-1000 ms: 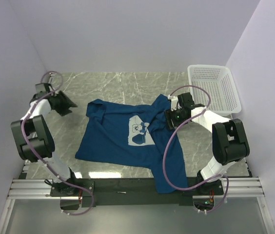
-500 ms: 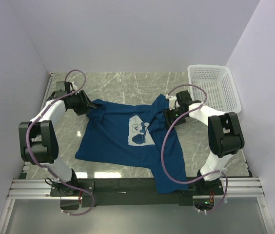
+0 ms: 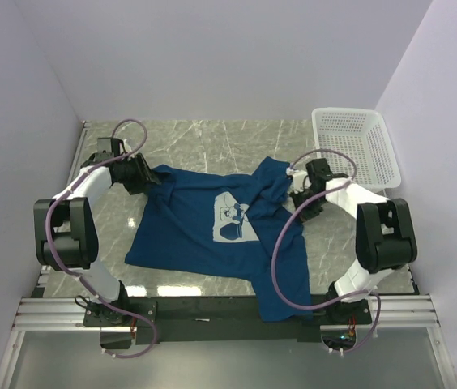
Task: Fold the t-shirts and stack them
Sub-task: Flatten the tshirt out
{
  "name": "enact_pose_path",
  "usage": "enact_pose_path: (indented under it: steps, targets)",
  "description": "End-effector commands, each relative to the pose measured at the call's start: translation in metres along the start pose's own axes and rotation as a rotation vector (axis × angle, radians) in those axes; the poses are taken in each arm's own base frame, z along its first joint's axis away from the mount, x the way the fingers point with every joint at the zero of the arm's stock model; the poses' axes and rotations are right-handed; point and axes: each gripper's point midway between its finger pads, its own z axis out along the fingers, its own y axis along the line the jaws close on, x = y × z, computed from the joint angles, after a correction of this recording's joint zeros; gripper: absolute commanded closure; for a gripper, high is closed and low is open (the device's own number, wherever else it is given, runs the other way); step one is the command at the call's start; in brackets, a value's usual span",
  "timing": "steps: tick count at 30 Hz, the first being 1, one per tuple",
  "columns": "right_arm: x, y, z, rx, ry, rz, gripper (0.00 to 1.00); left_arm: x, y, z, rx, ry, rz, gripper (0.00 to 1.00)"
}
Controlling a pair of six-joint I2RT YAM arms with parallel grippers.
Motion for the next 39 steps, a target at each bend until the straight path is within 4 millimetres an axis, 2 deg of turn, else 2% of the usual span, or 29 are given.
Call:
enact_pose_path:
  steps: [1, 4, 7, 8, 14, 18, 20, 21, 22, 23, 25, 29, 31, 36, 39]
  targets:
    - [0.015, -0.050, -0.045, 0.263, -0.057, -0.010, 1.00, -0.001, -0.005, -0.013, 0.008, -0.040, 0.041, 0.46]
    - [0.042, -0.062, -0.057, 0.308, -0.019, -0.057, 1.00, 0.004, -0.013, -0.014, 0.051, -0.036, 0.024, 0.46]
    - [0.065, -0.062, -0.056, 0.311, 0.028, -0.102, 1.00, 0.005, -0.020, -0.014, 0.060, -0.043, 0.028, 0.46]
    - [0.072, -0.069, -0.058, 0.328, 0.037, -0.086, 1.00, 0.004, -0.021, -0.014, 0.057, -0.043, 0.030, 0.46]
    - [0.101, -0.090, -0.068, 0.379, 0.092, -0.084, 1.00, 0.000, -0.022, -0.015, 0.025, -0.053, 0.055, 0.46]
    - [0.110, -0.089, -0.074, 0.320, 0.089, -0.083, 1.00, -0.004, -0.022, -0.004, 0.009, -0.040, 0.055, 0.46]
    - [0.111, -0.086, -0.075, 0.289, 0.089, -0.085, 0.97, -0.014, -0.025, 0.000, 0.009, -0.048, 0.057, 0.46]
    - [0.109, -0.084, -0.074, 0.271, 0.076, -0.078, 0.88, -0.011, -0.029, 0.009, 0.005, -0.029, 0.068, 0.46]
    - [0.106, -0.084, -0.076, 0.268, 0.062, -0.070, 0.68, -0.011, -0.034, 0.013, 0.010, -0.021, 0.078, 0.46]
    - [0.103, -0.082, -0.076, 0.258, 0.052, -0.071, 0.61, -0.020, -0.043, 0.013, 0.018, -0.034, 0.090, 0.46]
    - [0.093, -0.076, -0.080, 0.229, 0.007, -0.072, 0.50, -0.021, -0.051, 0.024, 0.016, -0.017, 0.109, 0.46]
    - [0.071, -0.064, -0.091, 0.179, -0.093, -0.082, 0.48, -0.026, -0.070, 0.043, 0.012, 0.004, 0.114, 0.47]
    - [0.059, -0.057, -0.100, 0.160, -0.148, -0.081, 0.47, -0.021, -0.070, 0.057, -0.012, 0.025, 0.108, 0.48]
    - [0.040, -0.030, -0.110, 0.044, -0.260, -0.083, 0.47, -0.026, -0.058, 0.078, -0.110, -0.005, 0.080, 0.50]
    - [0.037, -0.022, -0.114, 0.021, -0.290, -0.080, 0.47, -0.027, -0.048, 0.083, -0.164, -0.002, 0.073, 0.51]
